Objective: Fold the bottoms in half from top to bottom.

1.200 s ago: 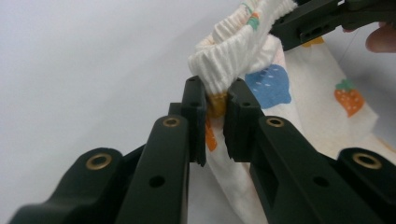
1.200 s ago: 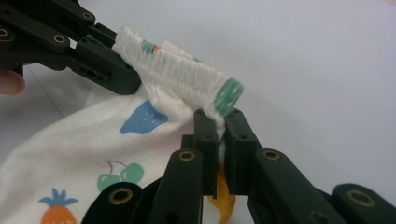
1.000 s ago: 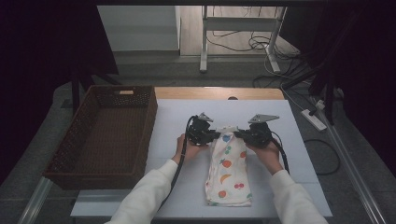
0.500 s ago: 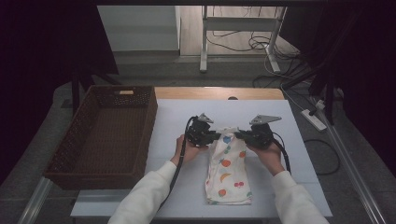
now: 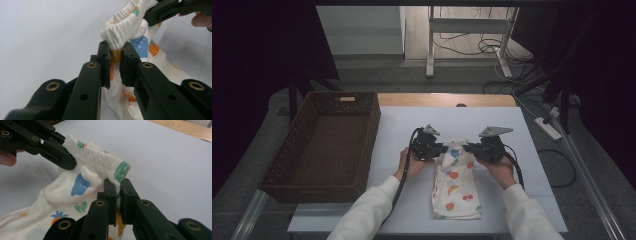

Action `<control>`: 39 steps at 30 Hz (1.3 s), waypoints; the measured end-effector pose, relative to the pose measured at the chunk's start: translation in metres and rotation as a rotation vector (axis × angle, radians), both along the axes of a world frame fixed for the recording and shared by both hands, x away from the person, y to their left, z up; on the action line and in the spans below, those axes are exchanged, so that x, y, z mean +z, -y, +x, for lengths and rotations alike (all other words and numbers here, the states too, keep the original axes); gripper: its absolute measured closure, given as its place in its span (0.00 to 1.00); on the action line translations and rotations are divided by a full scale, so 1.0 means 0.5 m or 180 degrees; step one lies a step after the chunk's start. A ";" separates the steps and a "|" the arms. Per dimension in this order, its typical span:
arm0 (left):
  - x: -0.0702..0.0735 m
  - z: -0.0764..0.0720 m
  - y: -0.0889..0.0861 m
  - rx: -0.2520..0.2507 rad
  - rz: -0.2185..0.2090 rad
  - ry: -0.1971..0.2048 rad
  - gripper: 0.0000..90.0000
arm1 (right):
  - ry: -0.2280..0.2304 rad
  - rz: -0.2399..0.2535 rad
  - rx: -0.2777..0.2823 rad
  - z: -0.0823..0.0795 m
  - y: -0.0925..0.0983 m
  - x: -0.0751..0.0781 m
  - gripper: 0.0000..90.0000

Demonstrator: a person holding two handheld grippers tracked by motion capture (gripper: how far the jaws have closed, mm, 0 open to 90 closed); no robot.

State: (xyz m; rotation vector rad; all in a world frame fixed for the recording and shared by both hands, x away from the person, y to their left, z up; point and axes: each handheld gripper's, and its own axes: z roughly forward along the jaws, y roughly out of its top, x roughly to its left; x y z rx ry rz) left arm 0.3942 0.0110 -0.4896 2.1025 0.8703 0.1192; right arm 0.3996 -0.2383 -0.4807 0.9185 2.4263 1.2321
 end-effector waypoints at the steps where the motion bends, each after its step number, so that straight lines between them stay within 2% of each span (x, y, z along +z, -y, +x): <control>1: 0.000 -0.002 0.000 0.0001 -0.0007 -0.0003 0.89 | -0.0005 0.0007 0.0005 -0.001 0.000 0.000 0.94; 12: -0.002 -0.017 -0.001 -0.0033 -0.0028 -0.0009 0.89 | -0.0024 0.0003 0.0035 -0.016 0.002 -0.001 0.94; 22: 0.004 -0.028 -0.005 -0.0056 -0.0071 -0.0041 0.89 | -0.0056 0.0074 0.0038 -0.030 0.006 0.002 0.94; 39: 0.003 -0.055 -0.008 -0.0132 -0.0120 -0.0088 0.89 | -0.0063 0.0040 0.0104 -0.061 0.009 0.002 0.94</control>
